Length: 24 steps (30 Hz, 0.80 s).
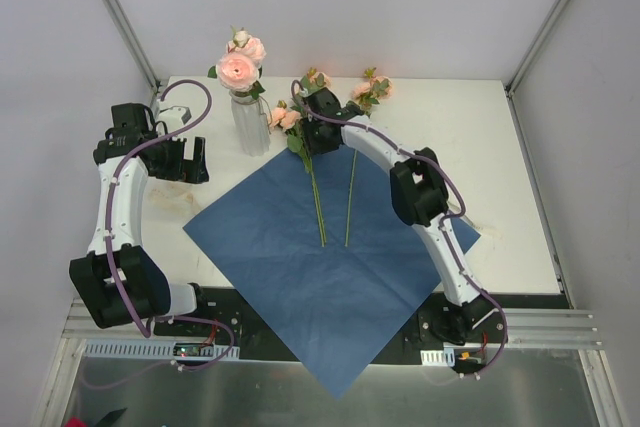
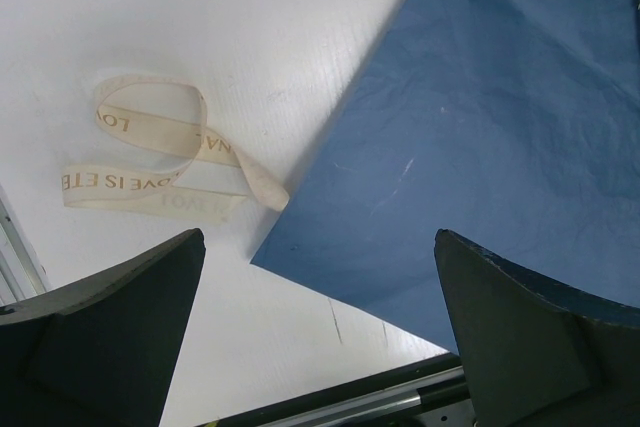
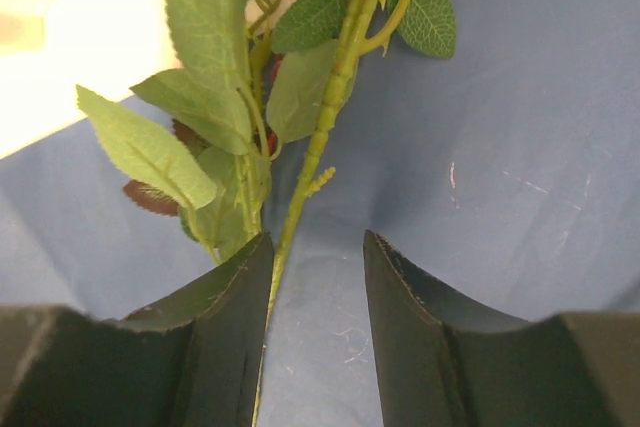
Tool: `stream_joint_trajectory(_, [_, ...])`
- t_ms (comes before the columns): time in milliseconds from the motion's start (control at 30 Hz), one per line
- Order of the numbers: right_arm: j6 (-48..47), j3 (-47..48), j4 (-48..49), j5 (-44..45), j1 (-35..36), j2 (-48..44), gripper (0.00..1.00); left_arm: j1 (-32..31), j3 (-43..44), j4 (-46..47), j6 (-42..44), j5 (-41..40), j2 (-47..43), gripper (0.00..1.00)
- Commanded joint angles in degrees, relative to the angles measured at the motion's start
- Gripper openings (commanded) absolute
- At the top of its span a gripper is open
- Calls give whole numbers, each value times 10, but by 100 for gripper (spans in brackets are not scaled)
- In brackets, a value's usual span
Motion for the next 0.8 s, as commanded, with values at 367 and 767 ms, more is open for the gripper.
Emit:
stream_joint_trajectory(367, [34, 11, -30, 80, 12, -2, 13, 5, 15, 8, 17, 1, 8, 99])
stream_joint_trajectory(767, [43, -158, 24, 137, 26, -129, 1, 7, 1, 11, 32, -6, -10, 99])
